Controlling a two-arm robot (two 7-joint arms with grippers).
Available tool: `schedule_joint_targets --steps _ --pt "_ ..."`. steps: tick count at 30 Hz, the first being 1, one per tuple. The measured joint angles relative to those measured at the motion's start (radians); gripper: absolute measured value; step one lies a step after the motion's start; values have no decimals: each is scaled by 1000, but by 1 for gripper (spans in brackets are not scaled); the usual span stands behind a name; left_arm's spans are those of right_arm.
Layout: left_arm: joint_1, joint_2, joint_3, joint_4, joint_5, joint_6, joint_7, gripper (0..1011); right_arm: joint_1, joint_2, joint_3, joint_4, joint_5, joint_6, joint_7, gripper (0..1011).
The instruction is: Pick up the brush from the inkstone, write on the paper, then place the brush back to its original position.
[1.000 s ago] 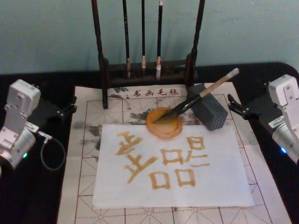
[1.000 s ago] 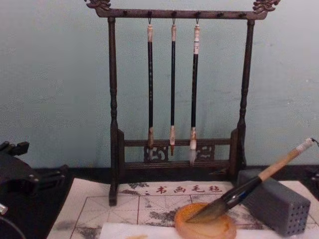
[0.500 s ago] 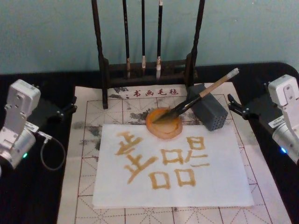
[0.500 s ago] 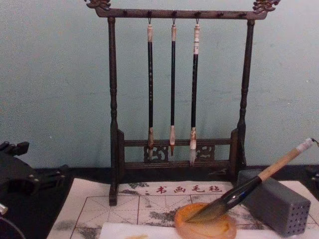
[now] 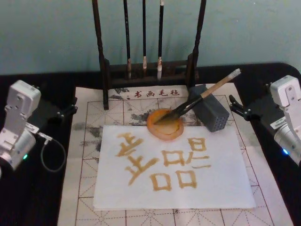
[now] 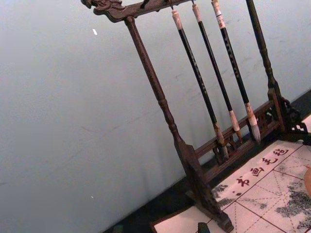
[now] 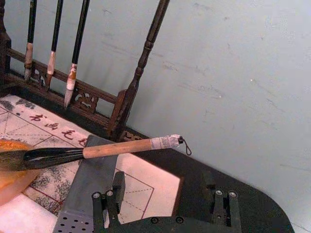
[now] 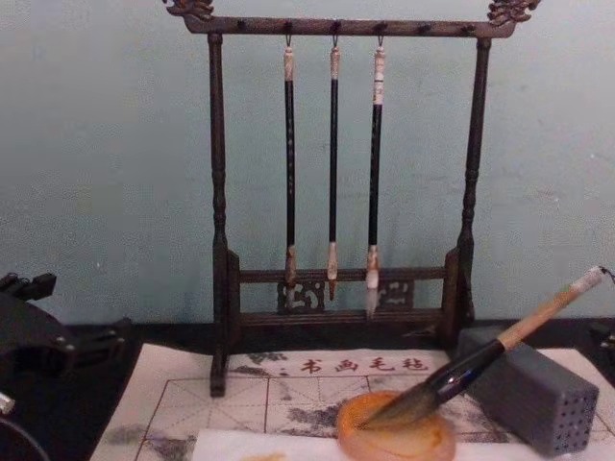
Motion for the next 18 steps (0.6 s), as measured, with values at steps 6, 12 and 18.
schedule_joint_targets --steps 6,12,18 --pt "0 0 0 0 0 0 0 1001 0 0 0 0 0 0 0 1002" --pt "0 0 0 0 0 0 0 1001 0 0 0 0 0 0 0 1002" --pt "0 0 0 0 0 0 0 1001 0 0 0 0 0 0 0 1002"
